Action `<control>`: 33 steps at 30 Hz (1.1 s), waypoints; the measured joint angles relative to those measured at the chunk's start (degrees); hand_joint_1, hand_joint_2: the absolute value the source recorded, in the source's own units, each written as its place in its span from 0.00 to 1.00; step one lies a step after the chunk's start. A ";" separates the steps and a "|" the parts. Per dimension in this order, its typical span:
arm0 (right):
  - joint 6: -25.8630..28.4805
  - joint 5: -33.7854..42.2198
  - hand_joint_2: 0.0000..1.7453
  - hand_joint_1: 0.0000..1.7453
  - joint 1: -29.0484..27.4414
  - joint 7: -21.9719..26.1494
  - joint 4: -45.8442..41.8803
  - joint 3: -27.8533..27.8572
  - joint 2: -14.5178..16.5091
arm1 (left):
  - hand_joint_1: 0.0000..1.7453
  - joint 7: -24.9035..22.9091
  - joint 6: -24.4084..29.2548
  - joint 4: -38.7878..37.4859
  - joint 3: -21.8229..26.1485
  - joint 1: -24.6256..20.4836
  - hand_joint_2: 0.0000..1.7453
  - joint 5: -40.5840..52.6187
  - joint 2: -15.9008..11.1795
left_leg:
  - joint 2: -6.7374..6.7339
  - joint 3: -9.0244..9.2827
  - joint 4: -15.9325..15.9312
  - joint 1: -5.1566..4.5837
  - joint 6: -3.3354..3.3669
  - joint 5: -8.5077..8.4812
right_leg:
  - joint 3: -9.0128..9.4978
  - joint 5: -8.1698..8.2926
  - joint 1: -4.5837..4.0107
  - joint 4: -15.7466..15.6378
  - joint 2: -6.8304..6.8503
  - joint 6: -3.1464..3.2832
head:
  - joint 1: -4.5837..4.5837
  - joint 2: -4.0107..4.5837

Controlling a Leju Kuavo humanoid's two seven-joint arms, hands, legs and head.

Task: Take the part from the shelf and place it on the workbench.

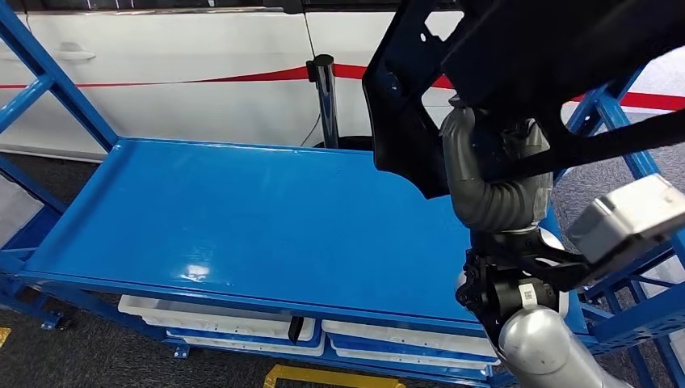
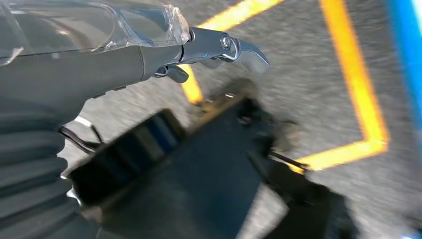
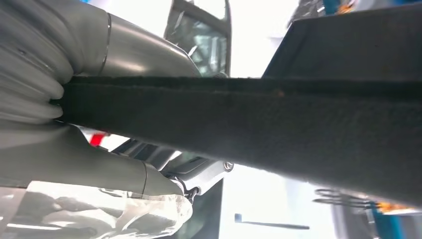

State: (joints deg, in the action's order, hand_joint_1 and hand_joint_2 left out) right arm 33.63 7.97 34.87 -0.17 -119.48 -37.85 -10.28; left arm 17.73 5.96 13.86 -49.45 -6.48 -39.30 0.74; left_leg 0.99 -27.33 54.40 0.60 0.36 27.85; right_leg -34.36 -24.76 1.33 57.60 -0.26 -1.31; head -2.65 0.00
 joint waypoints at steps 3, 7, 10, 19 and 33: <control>-0.76 0.86 1.00 1.00 -0.37 1.74 -1.33 -0.14 0.23 | 0.00 -2.04 1.15 0.00 -0.29 0.14 1.00 0.92 0.04 | 0.00 0.04 -0.71 -0.10 0.68 -0.89 | 0.08 0.51 -0.05 -0.47 -0.01 -0.63 | 0.00 0.00; -1.44 0.94 1.00 1.00 -1.14 2.31 -2.87 -0.34 0.24 | 0.00 -3.98 1.67 0.00 -0.37 0.06 1.00 1.05 0.20 | -0.30 0.50 -3.59 0.71 1.60 -3.49 | -2.44 -4.26 -0.34 5.52 0.00 -1.33 | 0.14 0.00; -1.67 0.77 1.00 1.00 -2.06 2.44 -3.44 -0.50 0.22 | 0.00 -5.97 1.78 0.00 -0.69 0.19 1.00 1.58 0.20 | -0.35 -0.02 -3.52 1.31 1.25 -3.81 | -5.26 -7.85 0.13 14.07 0.01 -2.11 | 0.21 0.00; -1.80 -0.58 1.00 1.00 -2.92 2.34 -4.74 -0.58 0.19 | 0.00 -7.49 2.49 -0.16 -1.77 0.14 1.00 2.07 -0.22 | 0.28 -2.94 0.37 2.79 -2.38 -3.04 | 1.28 -2.13 1.47 1.12 -0.90 -1.93 | 0.23 0.00; -0.95 -3.62 1.00 1.00 -4.80 2.27 -8.06 -0.53 0.03 | 0.00 -6.96 2.81 -0.40 -3.42 -0.54 1.00 3.53 -1.05 | -2.32 2.86 -1.45 -4.12 6.46 1.46 | -2.87 3.75 -1.39 -0.61 0.95 0.57 | 0.17 0.00</control>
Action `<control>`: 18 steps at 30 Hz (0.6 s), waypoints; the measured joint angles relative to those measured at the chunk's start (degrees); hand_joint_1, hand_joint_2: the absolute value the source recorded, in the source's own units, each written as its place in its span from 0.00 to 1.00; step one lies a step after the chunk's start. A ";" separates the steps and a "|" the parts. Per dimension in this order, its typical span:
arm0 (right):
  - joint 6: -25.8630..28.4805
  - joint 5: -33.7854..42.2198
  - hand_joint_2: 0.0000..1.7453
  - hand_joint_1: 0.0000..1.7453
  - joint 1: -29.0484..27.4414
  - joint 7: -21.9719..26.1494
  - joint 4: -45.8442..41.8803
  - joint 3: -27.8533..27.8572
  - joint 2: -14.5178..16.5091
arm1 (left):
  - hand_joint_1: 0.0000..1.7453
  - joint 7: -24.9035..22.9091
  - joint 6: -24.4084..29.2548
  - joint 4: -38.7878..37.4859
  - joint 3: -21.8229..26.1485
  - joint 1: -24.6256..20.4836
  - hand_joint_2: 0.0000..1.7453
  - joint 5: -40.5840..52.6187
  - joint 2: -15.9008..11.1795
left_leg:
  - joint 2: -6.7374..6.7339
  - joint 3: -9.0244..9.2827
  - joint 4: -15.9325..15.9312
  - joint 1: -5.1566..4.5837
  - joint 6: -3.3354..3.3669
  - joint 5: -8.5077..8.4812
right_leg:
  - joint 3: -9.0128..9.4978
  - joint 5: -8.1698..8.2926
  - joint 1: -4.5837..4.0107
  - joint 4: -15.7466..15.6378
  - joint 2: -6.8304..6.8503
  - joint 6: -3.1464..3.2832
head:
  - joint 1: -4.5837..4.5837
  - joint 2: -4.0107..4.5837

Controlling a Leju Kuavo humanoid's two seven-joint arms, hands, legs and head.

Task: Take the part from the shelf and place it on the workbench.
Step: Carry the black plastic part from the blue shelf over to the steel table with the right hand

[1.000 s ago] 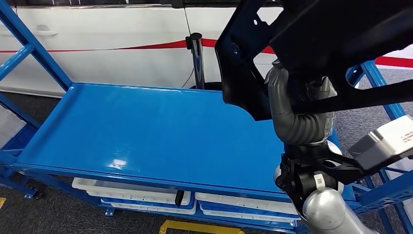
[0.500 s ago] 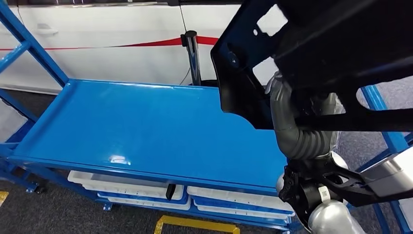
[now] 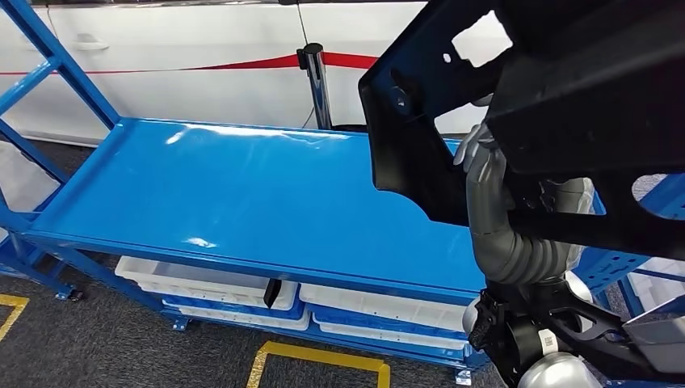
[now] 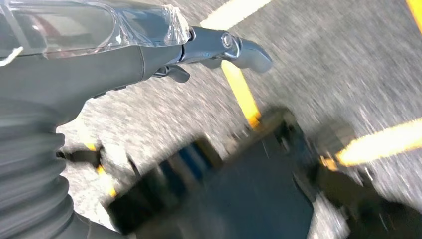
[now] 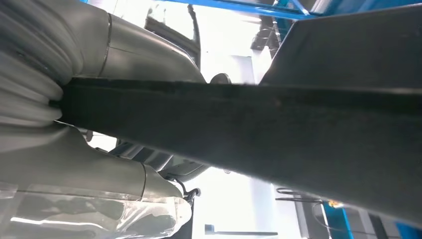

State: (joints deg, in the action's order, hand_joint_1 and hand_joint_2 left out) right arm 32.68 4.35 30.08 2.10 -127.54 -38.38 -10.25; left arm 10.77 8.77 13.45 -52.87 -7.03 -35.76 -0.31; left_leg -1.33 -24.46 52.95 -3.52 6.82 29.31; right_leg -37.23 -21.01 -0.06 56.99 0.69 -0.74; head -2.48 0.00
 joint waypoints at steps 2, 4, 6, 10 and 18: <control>0.29 -0.47 1.00 1.00 -0.79 0.27 -0.58 0.07 -0.10 | 0.00 0.02 0.09 -0.02 -0.31 -0.04 1.00 0.32 -0.23 | -0.03 -0.08 -2.43 0.14 -0.16 -2.62 | -0.21 0.58 0.20 -0.97 -0.02 -0.23 | -0.20 0.00; 0.50 -1.01 1.00 1.00 -1.43 0.65 -1.23 0.13 -0.31 | 0.00 0.01 0.04 -0.03 -0.75 0.03 1.00 0.57 -0.31 | -0.17 -0.56 -4.37 0.98 -0.88 -5.09 | -1.14 -2.92 0.20 1.11 -0.43 -0.99 | -0.28 0.00; 0.53 -1.53 1.00 1.00 -2.26 0.98 -1.73 0.14 -0.52 | 0.00 0.00 -0.19 -0.03 -1.09 0.05 1.00 0.64 -0.16 | -0.22 -1.91 -4.60 1.88 -2.08 -6.55 | -2.61 -8.56 0.61 7.72 -0.66 -2.27 | -0.24 0.00; 0.50 -2.12 1.00 1.00 -3.98 1.20 -2.24 0.13 -0.89 | 0.00 0.01 -0.47 -0.03 -1.38 -0.24 1.00 0.71 0.12 | -0.25 -6.00 -2.81 4.61 -4.50 -8.40 | -0.28 -6.49 2.50 12.43 -0.59 -5.35 | -0.22 0.00; 0.38 -2.68 1.00 1.00 -5.02 1.58 -3.13 0.13 -1.12 | 0.00 0.08 -0.44 -0.03 -1.63 -0.87 1.00 1.04 -0.18 | 0.36 -12.22 5.08 6.13 -7.48 -7.26 | 5.26 -8.59 3.20 3.30 -1.00 -2.66 | 0.10 0.00</control>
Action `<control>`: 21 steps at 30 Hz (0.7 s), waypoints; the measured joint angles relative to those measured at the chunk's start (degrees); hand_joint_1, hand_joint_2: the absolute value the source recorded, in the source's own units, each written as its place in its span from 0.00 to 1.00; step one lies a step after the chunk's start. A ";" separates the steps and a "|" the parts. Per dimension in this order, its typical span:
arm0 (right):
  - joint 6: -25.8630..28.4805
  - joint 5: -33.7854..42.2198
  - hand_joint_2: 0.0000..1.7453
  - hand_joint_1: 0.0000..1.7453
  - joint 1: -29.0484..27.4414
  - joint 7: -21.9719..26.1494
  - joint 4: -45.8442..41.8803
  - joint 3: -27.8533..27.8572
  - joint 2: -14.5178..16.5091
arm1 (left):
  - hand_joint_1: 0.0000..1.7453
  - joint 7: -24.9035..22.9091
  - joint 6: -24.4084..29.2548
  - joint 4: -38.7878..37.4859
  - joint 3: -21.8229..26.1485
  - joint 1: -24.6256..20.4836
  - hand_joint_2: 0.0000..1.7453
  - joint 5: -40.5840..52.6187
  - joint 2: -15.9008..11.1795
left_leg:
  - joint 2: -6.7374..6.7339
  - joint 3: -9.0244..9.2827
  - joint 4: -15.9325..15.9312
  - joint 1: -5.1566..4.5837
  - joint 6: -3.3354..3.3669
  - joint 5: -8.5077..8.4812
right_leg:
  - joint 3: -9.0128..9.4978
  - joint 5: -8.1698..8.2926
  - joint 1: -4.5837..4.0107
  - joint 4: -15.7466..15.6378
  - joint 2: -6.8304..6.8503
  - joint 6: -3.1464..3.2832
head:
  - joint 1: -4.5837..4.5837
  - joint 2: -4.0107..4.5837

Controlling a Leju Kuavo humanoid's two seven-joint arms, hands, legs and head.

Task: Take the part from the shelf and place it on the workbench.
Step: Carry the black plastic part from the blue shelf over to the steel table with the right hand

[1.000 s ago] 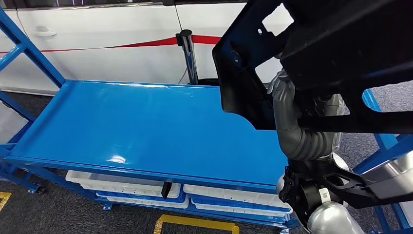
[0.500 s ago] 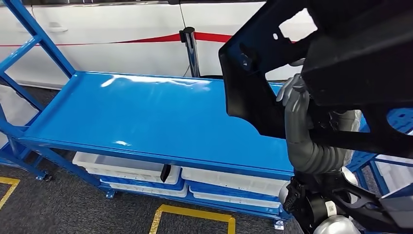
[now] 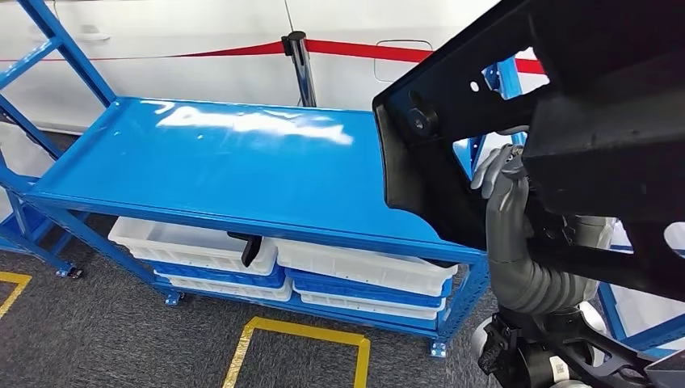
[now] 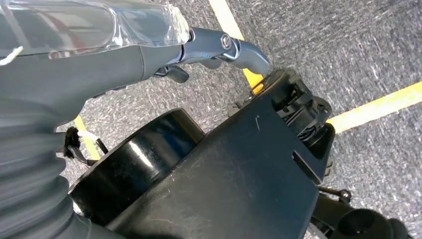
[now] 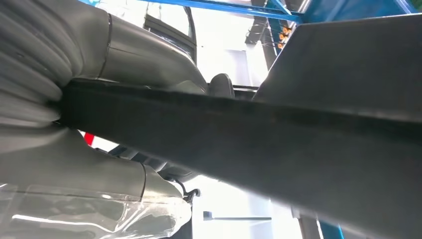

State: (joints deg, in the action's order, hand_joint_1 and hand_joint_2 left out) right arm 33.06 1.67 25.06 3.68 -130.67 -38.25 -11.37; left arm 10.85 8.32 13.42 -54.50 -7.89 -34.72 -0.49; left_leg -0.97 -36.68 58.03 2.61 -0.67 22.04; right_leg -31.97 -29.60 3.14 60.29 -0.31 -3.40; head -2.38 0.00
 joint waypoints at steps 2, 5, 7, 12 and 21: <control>-0.05 -0.24 1.00 1.00 -0.10 0.05 -0.23 0.00 -0.03 | 0.00 0.68 0.11 0.01 -0.18 -0.14 1.00 0.51 -0.02 | 0.10 -1.57 5.02 -0.25 0.04 4.57 | -1.19 1.03 -0.22 -0.02 -0.13 1.05 | -0.20 0.00; -0.09 -0.34 1.00 1.00 -0.48 0.21 -0.52 0.00 -0.05 | 0.00 1.94 0.48 0.03 -0.69 -0.43 1.00 1.38 0.02 | 0.19 -3.86 15.77 -0.97 0.80 10.52 | -3.00 2.55 -1.11 -0.06 -0.18 1.77 | -0.37 0.00; -0.18 -0.05 1.00 1.00 -0.90 0.51 -0.63 0.01 -0.06 | 0.00 2.20 0.76 0.03 -1.02 -0.38 1.00 1.81 0.13 | 0.25 -1.35 14.66 -1.94 2.45 9.74 | -3.97 3.40 -2.19 -0.10 -0.22 1.95 | -0.42 0.00; -0.77 1.04 1.00 1.00 -1.66 2.06 -1.57 0.25 -0.09 | 0.00 2.20 0.95 0.03 -1.89 0.16 1.00 2.55 -0.47 | 0.13 9.40 -2.31 -5.57 8.09 7.28 | -4.49 5.77 -3.08 -1.74 -0.01 1.99 | -0.03 0.00; -0.61 -0.66 1.00 1.00 -3.23 2.42 -2.22 0.60 -0.22 | 0.00 2.47 0.75 0.04 -2.72 0.44 1.00 2.59 -0.06 | 0.15 9.58 -7.91 -4.03 5.83 1.97 | -9.78 -1.74 -2.18 12.14 0.03 -0.58 | -0.05 0.00</control>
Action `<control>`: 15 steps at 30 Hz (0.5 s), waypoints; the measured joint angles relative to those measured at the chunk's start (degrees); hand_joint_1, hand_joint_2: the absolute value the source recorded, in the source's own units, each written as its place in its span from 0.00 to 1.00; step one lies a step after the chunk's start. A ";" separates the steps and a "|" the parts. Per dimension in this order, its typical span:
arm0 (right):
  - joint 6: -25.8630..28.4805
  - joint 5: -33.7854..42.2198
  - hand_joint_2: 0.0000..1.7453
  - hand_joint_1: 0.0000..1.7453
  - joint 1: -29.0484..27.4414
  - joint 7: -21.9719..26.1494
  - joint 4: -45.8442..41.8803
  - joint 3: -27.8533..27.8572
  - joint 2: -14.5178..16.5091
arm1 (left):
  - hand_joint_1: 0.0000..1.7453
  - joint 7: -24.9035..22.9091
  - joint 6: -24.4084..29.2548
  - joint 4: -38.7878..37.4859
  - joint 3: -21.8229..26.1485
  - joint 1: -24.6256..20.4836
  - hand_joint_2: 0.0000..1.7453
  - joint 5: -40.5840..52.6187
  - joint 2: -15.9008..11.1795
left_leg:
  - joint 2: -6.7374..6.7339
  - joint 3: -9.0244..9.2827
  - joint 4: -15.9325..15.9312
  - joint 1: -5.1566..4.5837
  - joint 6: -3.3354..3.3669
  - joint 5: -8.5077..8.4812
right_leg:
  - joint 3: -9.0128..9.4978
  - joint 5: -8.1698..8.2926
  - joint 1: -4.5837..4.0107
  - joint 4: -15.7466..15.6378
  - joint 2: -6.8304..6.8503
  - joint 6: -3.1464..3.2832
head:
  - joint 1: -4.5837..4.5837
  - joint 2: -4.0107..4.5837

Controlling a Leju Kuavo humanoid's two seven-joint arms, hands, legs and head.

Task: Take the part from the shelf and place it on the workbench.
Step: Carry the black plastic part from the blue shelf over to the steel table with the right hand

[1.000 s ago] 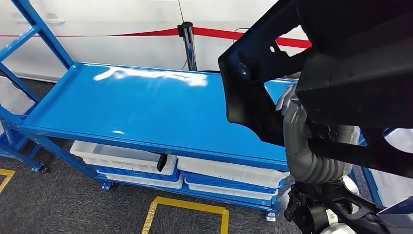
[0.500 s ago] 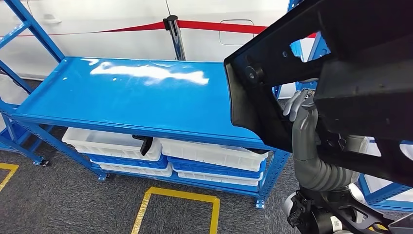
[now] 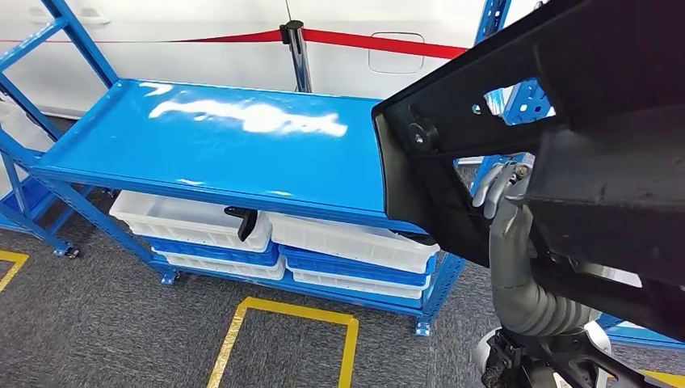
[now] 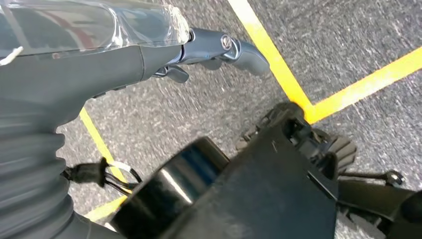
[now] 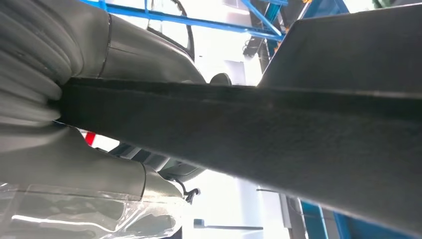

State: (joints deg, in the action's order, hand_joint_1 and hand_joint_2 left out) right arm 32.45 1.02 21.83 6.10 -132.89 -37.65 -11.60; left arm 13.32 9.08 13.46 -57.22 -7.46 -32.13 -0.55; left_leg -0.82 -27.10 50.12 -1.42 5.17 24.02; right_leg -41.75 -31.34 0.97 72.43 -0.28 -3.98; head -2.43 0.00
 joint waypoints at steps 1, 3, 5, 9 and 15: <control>0.22 -0.42 1.00 1.00 -0.14 -0.02 -0.01 0.03 -0.01 | 0.00 0.04 -0.01 0.00 -0.07 -0.03 1.00 0.01 0.04 | 0.25 -0.37 0.39 0.39 -0.40 -0.02 | 1.23 0.72 0.32 -1.34 0.01 -0.51 | 0.00 0.00; 0.73 -1.54 1.00 1.00 -0.39 -0.06 -0.03 0.14 -0.02 | 0.00 0.10 -0.01 0.00 -0.16 -0.15 1.00 0.03 0.14 | 0.89 -1.24 1.97 1.18 -1.52 0.43 | 6.15 3.32 1.17 -8.86 -0.44 -1.75 | 0.03 0.00; 1.07 -2.27 1.00 1.00 -0.69 -0.09 -0.19 0.25 -0.04 | 0.00 0.12 0.00 0.00 -0.26 -0.39 1.00 0.05 0.17 | 1.63 -2.65 4.22 1.46 -2.66 1.25 | 9.24 4.32 1.56 -14.08 -1.46 -1.56 | 0.17 0.00; 1.23 -2.75 1.00 1.00 -1.27 -0.15 -0.56 0.35 -0.10 | 0.00 0.12 0.02 0.00 -0.64 -0.40 1.00 0.09 0.25 | 2.33 -4.14 6.16 1.52 -3.19 1.91 | 8.86 3.95 1.38 -13.94 -0.91 1.02 | -0.01 0.00; 1.32 -3.66 1.00 1.00 -1.59 -0.95 -1.05 0.71 -0.10 | 0.00 0.08 0.00 0.15 -1.00 -1.18 1.00 0.11 0.37 | 1.49 -11.95 23.23 2.05 -4.49 9.43 | 8.79 4.06 1.48 -13.99 1.57 1.65 | -0.22 0.00</control>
State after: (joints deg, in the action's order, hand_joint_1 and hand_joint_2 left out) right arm 33.77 -2.64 20.23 5.15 -133.94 -36.94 -11.69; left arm 13.40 9.08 13.61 -58.22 -8.64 -32.02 -0.18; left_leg 0.67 -39.05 73.35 0.63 0.68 33.45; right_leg -32.96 -27.28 2.45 58.44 1.28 -2.33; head -2.66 0.00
